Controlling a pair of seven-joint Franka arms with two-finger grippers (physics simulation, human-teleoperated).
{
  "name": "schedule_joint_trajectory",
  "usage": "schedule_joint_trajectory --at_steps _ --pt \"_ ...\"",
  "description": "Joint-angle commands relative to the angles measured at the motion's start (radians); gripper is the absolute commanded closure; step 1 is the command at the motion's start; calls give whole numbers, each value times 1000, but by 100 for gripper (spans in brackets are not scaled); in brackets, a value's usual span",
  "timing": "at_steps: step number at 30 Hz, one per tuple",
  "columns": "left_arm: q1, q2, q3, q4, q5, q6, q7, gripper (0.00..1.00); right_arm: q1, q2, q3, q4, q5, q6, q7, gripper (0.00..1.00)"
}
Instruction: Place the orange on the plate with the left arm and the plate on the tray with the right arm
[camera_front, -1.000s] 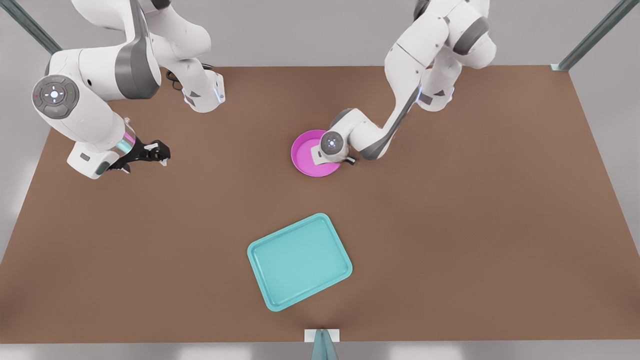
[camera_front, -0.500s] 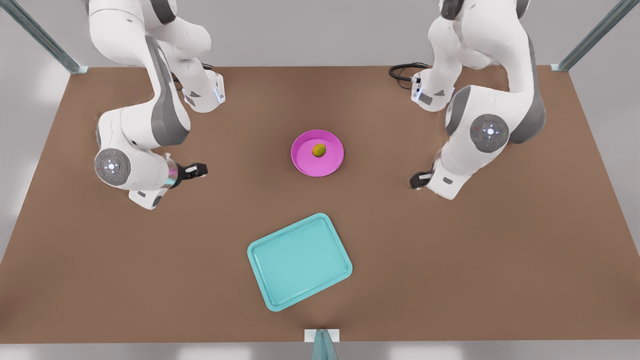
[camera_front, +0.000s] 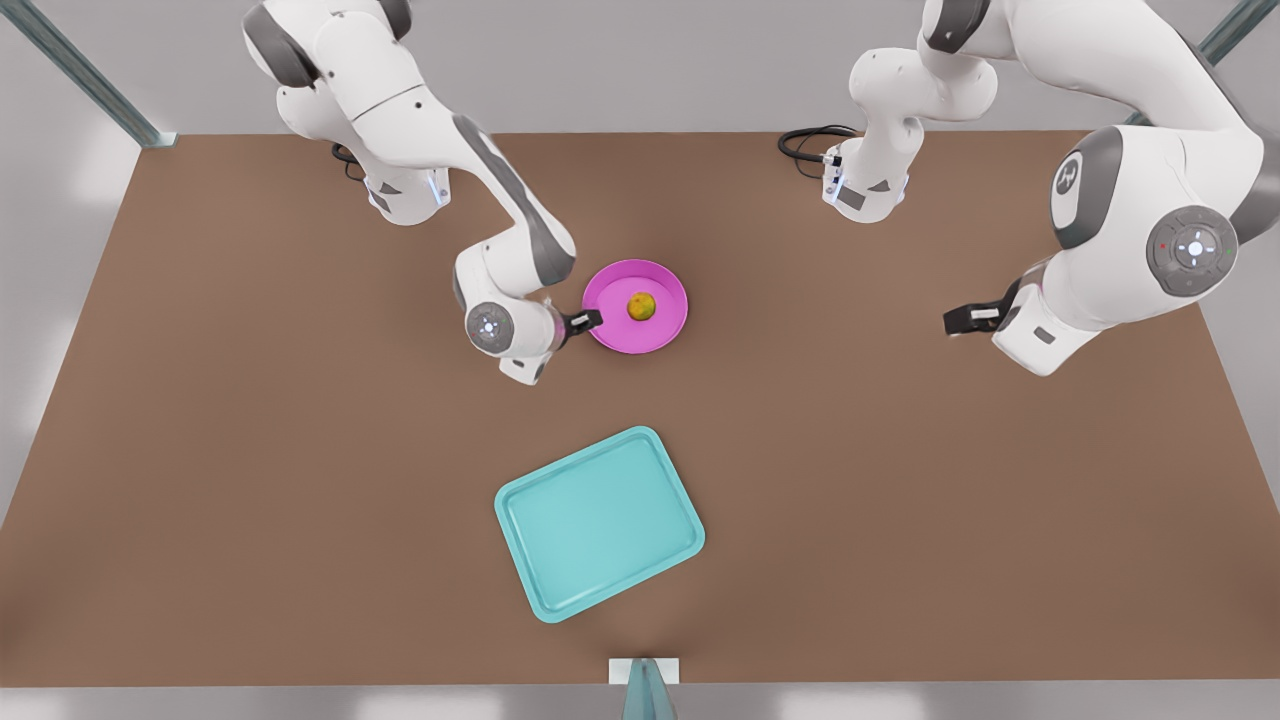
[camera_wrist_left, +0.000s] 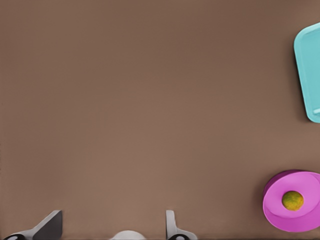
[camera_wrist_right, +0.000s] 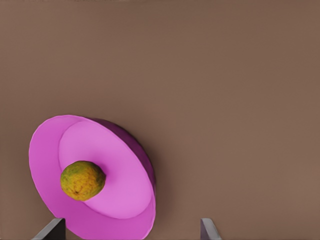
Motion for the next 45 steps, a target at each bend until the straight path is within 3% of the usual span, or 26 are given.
schedule_joint_trajectory --at_steps 1,4,8,24,26,28,33,35,45 --pt "-1 -1 0 1 4 -32 217 0 -5 10 -1 3 30 24 -4 0" --pt "1 -6 2 1 1 -35 217 0 -10 13 -26 7 29 -91 -94 0" --pt "-1 -6 2 1 1 -35 215 0 -10 113 -26 46 30 -95 -274 0" --pt "-2 -6 -1 1 -1 -35 207 0 52 266 -21 124 36 -79 -321 0" --pt "-2 -7 -3 1 -2 -43 207 0 52 266 -21 126 36 -79 -321 21" --pt "-2 -10 -4 1 -2 -46 207 0 65 274 -20 138 38 -79 -321 31" --pt "-2 -10 -4 1 -2 -52 207 0 67 289 -9 161 44 -79 -321 31" --pt "-2 -10 -4 1 -12 -52 207 0 67 303 -1 178 44 -80 -320 41" --pt "-2 -7 -3 1 -12 -52 209 0 73 312 8 198 44 -80 -317 68"
